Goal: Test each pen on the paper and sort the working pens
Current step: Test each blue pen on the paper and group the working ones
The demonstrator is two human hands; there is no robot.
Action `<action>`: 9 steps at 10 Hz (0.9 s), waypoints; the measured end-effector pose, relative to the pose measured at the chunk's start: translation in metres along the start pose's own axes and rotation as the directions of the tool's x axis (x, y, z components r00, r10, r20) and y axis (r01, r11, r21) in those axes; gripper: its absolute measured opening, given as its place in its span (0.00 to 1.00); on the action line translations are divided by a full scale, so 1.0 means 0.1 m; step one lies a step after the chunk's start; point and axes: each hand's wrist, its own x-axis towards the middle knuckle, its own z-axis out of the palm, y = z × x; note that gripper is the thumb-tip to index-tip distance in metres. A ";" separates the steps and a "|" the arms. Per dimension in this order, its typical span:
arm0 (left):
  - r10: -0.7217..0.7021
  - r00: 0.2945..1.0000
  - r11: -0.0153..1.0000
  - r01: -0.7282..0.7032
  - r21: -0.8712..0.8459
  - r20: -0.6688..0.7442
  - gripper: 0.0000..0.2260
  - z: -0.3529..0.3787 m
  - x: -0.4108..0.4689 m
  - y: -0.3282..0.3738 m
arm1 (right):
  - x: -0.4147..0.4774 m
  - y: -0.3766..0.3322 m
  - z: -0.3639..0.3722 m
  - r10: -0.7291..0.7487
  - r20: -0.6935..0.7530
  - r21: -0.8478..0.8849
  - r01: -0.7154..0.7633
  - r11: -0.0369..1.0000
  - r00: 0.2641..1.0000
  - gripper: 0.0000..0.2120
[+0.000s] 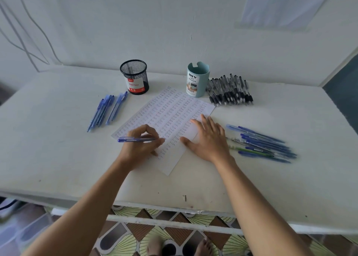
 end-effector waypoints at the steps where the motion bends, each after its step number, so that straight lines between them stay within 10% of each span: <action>1: -0.025 0.998 0.993 0.031 0.110 -0.058 0.15 0.01 -0.01 0.00 | -0.01 -0.01 -0.02 0.002 0.011 0.008 -0.002 1.000 1.000 0.47; 9: 0.159 0.987 0.932 -0.152 0.329 0.006 0.14 0.00 -0.02 -0.14 | -0.03 -0.01 -0.02 0.000 0.005 0.021 0.000 1.000 1.000 0.39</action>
